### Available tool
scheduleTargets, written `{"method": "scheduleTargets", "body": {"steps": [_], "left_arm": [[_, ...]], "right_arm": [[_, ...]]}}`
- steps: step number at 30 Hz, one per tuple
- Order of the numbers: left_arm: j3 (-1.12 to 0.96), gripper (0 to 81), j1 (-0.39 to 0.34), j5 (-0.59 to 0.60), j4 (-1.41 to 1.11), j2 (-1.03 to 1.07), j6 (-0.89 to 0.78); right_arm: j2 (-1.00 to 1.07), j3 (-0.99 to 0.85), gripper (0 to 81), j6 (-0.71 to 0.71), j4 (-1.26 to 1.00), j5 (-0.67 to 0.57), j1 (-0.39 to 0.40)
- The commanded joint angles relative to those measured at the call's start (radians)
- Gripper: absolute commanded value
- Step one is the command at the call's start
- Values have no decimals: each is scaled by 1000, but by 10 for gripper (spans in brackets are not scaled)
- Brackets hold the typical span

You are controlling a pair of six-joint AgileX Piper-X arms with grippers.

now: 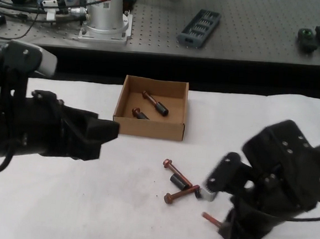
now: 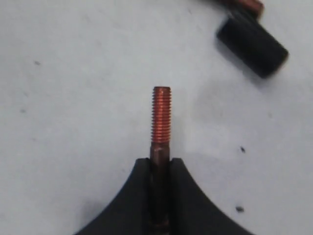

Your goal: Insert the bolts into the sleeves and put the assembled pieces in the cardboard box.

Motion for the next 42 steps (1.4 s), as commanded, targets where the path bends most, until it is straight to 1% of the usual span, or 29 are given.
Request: {"method": "scheduleTargets", "body": {"steps": [1,4,12,14,16,17,19,21,22,23,25,28,31,34,37,40,42], "left_arm": [[-8,356,39,-5,15,-7,15],[-8,356,46,-5,15,-7,15],[-8,356,46,6,17,-7,30],[-8,356,46,60,17,-7,57],[-8,356,46,121,28,-7,116],[-8,356,46,142,35,-7,159],[-8,356,43,154,48,4,237],[-8,356,43,163,52,22,283],[-8,356,43,172,52,36,299],[-8,356,43,192,52,52,318],[-8,356,38,225,52,85,347],[-11,356,22,236,52,156,419],[-23,357,-17,242,52,240,478],[-52,357,-75,236,67,323,533],[-102,357,-135,205,119,386,617],[-155,357,-195,142,212,438,725],[-195,357,-234,74,283,472,802]], "right_arm": [[-14,-51,1,-55,2,-36,35],[-8,-85,1,-90,-1,-61,53],[26,-96,1,-92,13,-203,59],[25,-96,1,-111,11,-210,64],[25,-100,29,-117,11,-210,66],[25,-103,64,-115,13,-210,66],[25,-108,170,-115,13,-207,66],[23,-107,323,-92,3,-187,66],[23,-107,384,-70,-2,-153,66],[19,-107,414,-55,-3,-112,66],[7,-107,392,-46,11,-46,66],[-25,-107,315,-31,27,-23,40],[-74,-107,272,29,33,-17,-1],[-127,-107,271,111,35,-17,-56],[-183,-107,271,194,35,-22,-106],[-233,-107,271,207,48,-22,-140],[-262,-107,271,207,56,-22,-157]]}}
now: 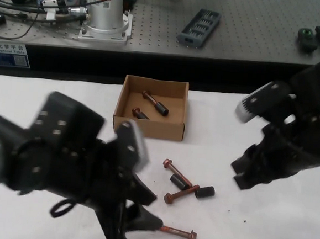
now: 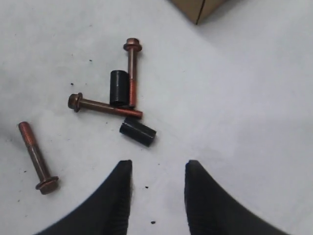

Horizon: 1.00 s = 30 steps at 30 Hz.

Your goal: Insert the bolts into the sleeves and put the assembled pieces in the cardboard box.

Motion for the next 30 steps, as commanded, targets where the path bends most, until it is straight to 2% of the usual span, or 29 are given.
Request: {"method": "scheduleTargets", "body": {"steps": [1,5,12,21,30], "left_arm": [[-95,357,-91,-137,145,75,191],[-152,357,-130,-224,184,126,264],[-247,357,-134,-289,198,205,337],[-316,357,-140,-296,268,284,433],[-316,357,-194,-305,305,311,497]], "right_arm": [[-18,-12,271,5,12,-6,-8],[-52,-10,271,5,67,-9,-25],[-108,65,271,5,110,-22,-25],[-206,251,271,39,72,-52,-25],[-257,284,271,81,50,-61,-25]]}}
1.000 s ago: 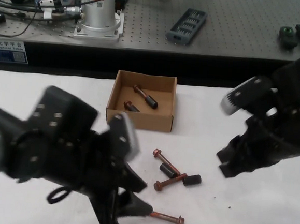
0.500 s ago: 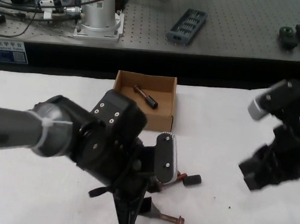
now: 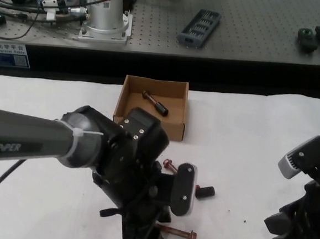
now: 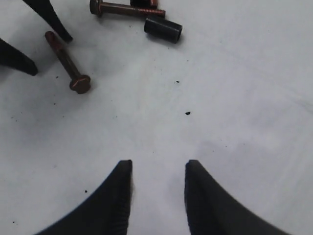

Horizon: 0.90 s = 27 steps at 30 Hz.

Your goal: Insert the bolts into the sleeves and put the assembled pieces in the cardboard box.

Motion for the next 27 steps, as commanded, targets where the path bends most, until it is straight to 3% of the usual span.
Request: {"method": "scheduleTargets", "body": {"steps": [1,12,18,21,27], "left_arm": [[-12,357,-30,-2,-13,19,16],[-36,354,-129,-144,4,96,15],[-94,207,-129,-202,87,96,15],[-107,176,-129,-211,86,96,0],[-108,55,-129,-364,97,96,-69]], "right_arm": [[-16,2,271,30,-11,-29,-7],[-55,3,271,48,65,-43,-7],[-153,3,271,48,80,-43,-7],[-210,3,271,48,80,-43,-7],[-299,3,253,78,96,-43,-7]]}}
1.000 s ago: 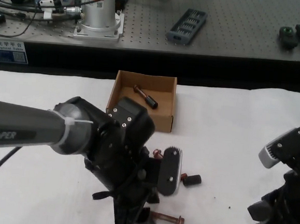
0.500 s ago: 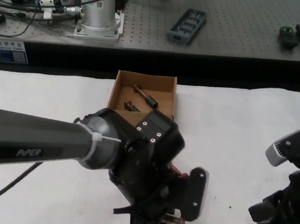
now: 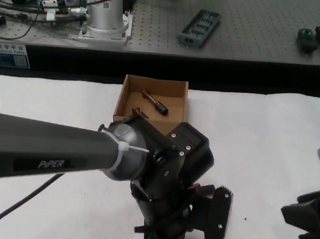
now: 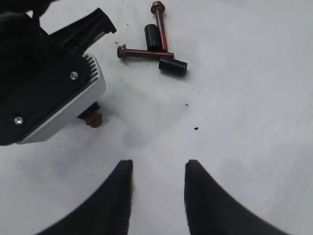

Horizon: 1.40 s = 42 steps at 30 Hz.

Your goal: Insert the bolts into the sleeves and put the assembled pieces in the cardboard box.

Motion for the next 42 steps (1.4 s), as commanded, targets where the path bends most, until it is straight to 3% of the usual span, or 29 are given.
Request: {"method": "scheduleTargets", "body": {"steps": [1,5,16,24,34,42], "left_arm": [[-2,23,3,-186,-24,39,-95],[-2,6,14,-184,-64,28,-291],[-2,6,14,-135,-84,-164,-677],[5,6,68,-140,-92,-338,-1051],[5,6,202,-191,-139,-548,-1209],[8,6,298,-192,-64,-679,-1246]], "right_arm": [[-33,-2,244,17,18,-13,-7],[-38,-2,211,68,51,-13,-7],[-33,-2,211,87,72,-26,-4],[150,-11,217,275,22,-113,-4],[485,-227,217,343,4,-149,11],[708,-411,217,471,43,-152,168]]}}
